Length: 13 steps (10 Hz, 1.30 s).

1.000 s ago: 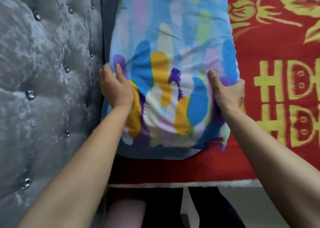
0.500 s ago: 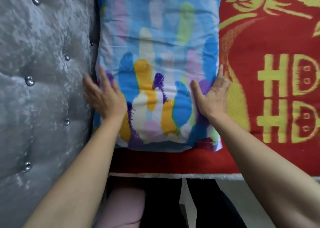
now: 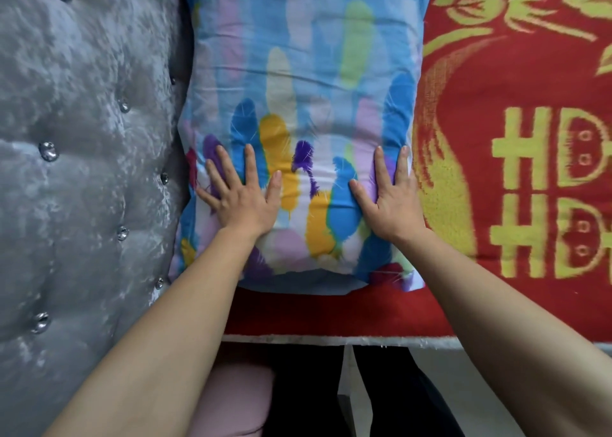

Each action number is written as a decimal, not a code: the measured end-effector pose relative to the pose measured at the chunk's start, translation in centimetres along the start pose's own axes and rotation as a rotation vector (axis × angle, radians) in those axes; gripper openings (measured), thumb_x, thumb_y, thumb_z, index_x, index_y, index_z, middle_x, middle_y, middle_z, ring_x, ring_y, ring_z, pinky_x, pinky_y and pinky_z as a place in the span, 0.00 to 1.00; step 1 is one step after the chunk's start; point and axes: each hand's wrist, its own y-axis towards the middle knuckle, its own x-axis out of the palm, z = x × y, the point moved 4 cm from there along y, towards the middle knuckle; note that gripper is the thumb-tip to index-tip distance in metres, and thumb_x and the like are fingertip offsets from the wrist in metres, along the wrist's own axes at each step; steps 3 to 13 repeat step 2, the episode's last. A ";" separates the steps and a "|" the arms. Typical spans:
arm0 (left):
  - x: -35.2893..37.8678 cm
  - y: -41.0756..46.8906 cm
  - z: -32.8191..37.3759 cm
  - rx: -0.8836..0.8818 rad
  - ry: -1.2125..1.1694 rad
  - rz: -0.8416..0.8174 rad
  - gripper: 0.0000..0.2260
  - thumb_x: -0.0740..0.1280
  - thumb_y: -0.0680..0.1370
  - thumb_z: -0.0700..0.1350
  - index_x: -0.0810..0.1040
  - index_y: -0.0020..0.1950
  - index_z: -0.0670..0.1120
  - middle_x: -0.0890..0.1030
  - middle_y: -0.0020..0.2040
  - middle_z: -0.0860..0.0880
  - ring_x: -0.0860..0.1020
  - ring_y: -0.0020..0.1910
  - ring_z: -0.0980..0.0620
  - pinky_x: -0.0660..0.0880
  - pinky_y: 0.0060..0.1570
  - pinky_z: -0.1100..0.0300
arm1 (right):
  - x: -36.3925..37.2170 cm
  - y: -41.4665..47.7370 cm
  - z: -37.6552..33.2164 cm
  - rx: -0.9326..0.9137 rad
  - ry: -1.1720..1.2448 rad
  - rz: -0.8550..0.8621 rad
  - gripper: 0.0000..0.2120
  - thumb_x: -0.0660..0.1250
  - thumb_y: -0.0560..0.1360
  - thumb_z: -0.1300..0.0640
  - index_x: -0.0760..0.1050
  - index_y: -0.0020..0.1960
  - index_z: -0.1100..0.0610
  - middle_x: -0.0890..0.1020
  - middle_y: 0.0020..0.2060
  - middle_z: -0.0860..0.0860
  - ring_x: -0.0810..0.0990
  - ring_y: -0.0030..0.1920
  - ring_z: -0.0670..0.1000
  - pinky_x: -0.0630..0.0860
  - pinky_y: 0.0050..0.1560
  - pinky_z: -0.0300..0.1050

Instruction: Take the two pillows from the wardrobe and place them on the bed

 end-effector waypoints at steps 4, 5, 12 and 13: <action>-4.3 -0.8 1.1 0.004 0.035 -0.129 0.34 0.43 0.77 0.69 0.41 0.79 0.57 0.36 0.80 0.43 0.38 0.78 0.38 0.42 0.71 0.28 | -3.6 -0.5 -0.9 0.052 -0.059 -0.119 0.41 0.48 0.75 0.27 0.39 0.80 0.44 0.39 0.80 0.59 0.51 0.78 0.65 0.53 0.77 0.59; -4.3 -0.8 1.1 0.004 0.035 -0.129 0.34 0.43 0.77 0.69 0.41 0.79 0.57 0.36 0.80 0.43 0.38 0.78 0.38 0.42 0.71 0.28 | -3.6 -0.5 -0.9 0.052 -0.059 -0.119 0.41 0.48 0.75 0.27 0.39 0.80 0.44 0.39 0.80 0.59 0.51 0.78 0.65 0.53 0.77 0.59; -4.3 -0.8 1.1 0.004 0.035 -0.129 0.34 0.43 0.77 0.69 0.41 0.79 0.57 0.36 0.80 0.43 0.38 0.78 0.38 0.42 0.71 0.28 | -3.6 -0.5 -0.9 0.052 -0.059 -0.119 0.41 0.48 0.75 0.27 0.39 0.80 0.44 0.39 0.80 0.59 0.51 0.78 0.65 0.53 0.77 0.59; -4.3 -0.8 1.1 0.004 0.035 -0.129 0.34 0.43 0.77 0.69 0.41 0.79 0.57 0.36 0.80 0.43 0.38 0.78 0.38 0.42 0.71 0.28 | -3.6 -0.5 -0.9 0.052 -0.059 -0.119 0.41 0.48 0.75 0.27 0.39 0.80 0.44 0.39 0.80 0.59 0.51 0.78 0.65 0.53 0.77 0.59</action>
